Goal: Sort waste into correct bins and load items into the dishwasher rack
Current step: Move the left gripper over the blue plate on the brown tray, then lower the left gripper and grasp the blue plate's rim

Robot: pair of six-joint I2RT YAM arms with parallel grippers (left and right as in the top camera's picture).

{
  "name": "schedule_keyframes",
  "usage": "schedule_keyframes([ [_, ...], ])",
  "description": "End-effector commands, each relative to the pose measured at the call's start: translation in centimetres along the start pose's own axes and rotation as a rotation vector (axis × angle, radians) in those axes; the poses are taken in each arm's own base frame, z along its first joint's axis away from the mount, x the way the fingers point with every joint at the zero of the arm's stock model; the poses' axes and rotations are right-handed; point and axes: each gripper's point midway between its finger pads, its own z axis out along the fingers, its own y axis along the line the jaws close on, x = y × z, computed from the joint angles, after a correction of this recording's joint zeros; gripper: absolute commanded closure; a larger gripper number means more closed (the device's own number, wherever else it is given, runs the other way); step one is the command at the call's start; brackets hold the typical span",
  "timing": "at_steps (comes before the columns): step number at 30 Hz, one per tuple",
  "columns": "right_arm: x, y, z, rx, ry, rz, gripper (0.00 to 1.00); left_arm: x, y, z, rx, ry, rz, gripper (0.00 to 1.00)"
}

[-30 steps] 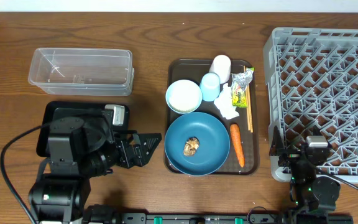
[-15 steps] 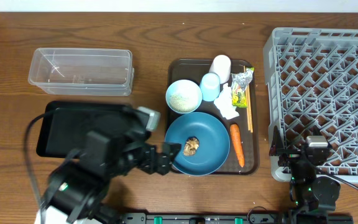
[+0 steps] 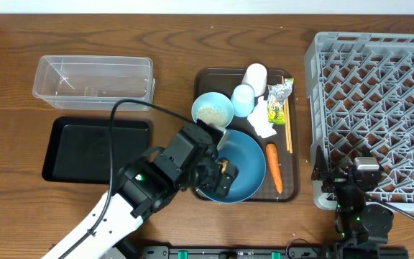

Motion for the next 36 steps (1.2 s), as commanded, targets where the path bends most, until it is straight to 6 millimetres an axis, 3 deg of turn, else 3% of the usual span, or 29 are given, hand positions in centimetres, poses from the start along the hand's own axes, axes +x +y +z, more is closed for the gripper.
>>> schedule_keyframes([
  [1, 0.1, -0.4, 0.0, 0.015, -0.002, -0.014, 0.01, -1.4, -2.6, -0.4, 0.126, -0.036, -0.017, 0.02],
  [6, 0.1, -0.4, 0.0, 0.015, -0.001, -0.014, 0.01, -2.5, -3.6, 0.2, 0.169, -0.065, 0.0, 0.02],
  [18, 0.1, -0.4, 0.0, 0.015, -0.001, -0.014, 0.01, 0.4, -1.1, 6.8, -0.011, 0.105, -0.19, 0.02],
  [27, 0.1, -0.4, 0.0, 0.015, -0.001, -0.014, 0.01, 2.3, -2.4, 10.0, -0.069, 0.143, -0.203, 0.02],
  [32, 0.1, -0.4, 0.0, 0.015, -0.001, -0.014, 0.01, 3.4, -1.1, 11.0, -0.169, 0.153, -0.227, 0.02],
  [36, 0.1, -0.4, 0.0, 0.015, -0.001, -0.014, 0.01, 3.1, -1.3, 11.2, -0.159, 0.142, -0.23, 0.02],
])
